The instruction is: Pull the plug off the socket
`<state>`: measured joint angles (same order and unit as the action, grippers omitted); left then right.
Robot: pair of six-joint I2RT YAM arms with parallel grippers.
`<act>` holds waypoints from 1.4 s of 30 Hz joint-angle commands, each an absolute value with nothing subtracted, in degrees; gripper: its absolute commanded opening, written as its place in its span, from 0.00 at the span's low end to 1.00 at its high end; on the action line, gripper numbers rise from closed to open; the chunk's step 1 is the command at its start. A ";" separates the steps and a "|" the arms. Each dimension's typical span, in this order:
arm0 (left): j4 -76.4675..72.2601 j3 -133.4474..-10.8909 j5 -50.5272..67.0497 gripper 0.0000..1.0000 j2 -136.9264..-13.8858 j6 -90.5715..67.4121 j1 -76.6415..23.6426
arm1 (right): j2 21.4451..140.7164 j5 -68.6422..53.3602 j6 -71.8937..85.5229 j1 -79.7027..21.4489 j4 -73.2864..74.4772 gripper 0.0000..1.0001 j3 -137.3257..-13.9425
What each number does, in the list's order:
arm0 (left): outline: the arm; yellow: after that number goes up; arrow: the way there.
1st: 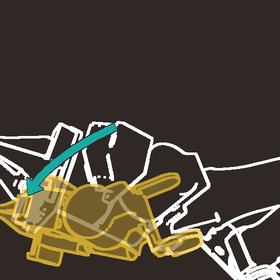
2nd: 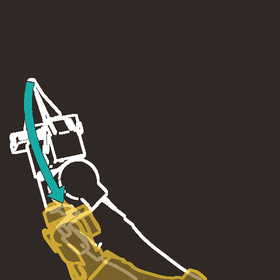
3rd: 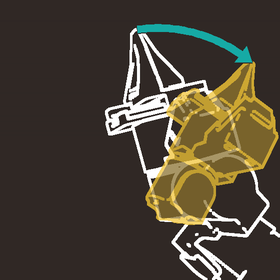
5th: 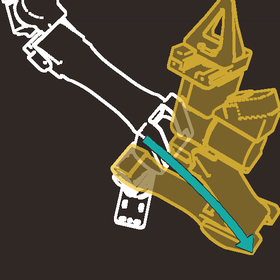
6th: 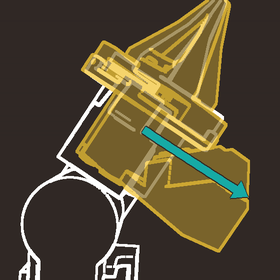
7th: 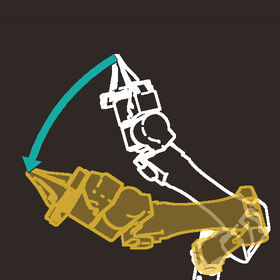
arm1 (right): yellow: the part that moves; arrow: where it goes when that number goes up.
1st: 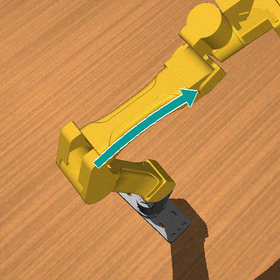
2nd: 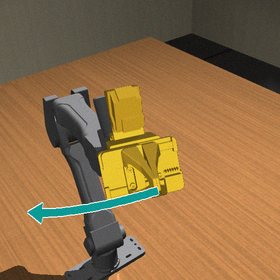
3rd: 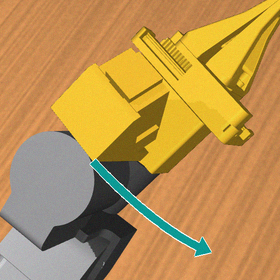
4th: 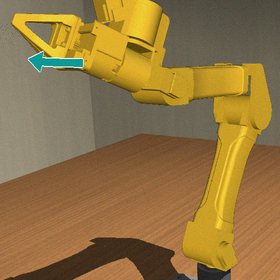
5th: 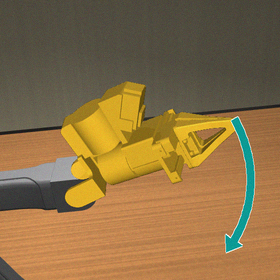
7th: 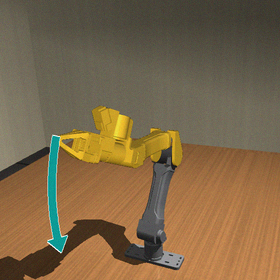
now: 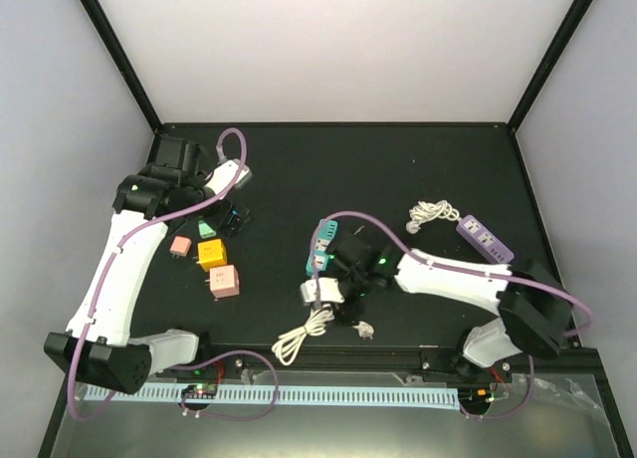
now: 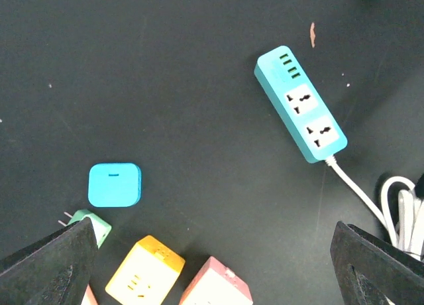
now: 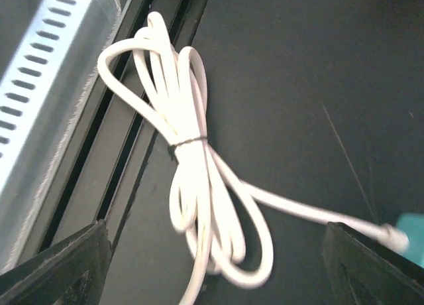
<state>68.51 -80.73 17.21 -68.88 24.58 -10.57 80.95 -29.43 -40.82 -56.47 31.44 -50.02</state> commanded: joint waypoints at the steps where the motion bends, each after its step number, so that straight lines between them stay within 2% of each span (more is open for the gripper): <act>1: 65.77 -79.64 20.82 0.99 -68.93 22.77 -10.18 | 89.07 -21.46 -43.46 -62.42 26.75 0.88 -54.88; 8: 66.40 -79.05 21.16 0.99 -69.05 23.30 -10.11 | 100.31 -13.01 -43.00 -67.56 27.01 0.79 -60.54; 14: 66.16 -78.71 21.53 0.99 -68.59 23.08 -10.14 | 104.15 -7.10 -41.48 -65.54 28.47 0.59 -62.03; 19: 65.57 -78.40 21.68 0.99 -68.08 22.76 -10.15 | 103.64 -11.12 -39.07 -57.01 33.82 0.44 -63.83; 33: 65.54 -78.90 22.66 0.99 -68.80 22.72 -10.13 | 94.67 -7.16 -48.91 -37.46 43.63 0.41 -55.41; 42: 65.39 -79.00 21.62 0.99 -68.68 22.45 -10.19 | 91.12 -3.87 -57.52 -20.68 45.73 0.42 -49.40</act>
<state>66.35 -78.19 21.06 -69.06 23.29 -10.50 93.21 -8.08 -52.16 -26.44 42.70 -52.40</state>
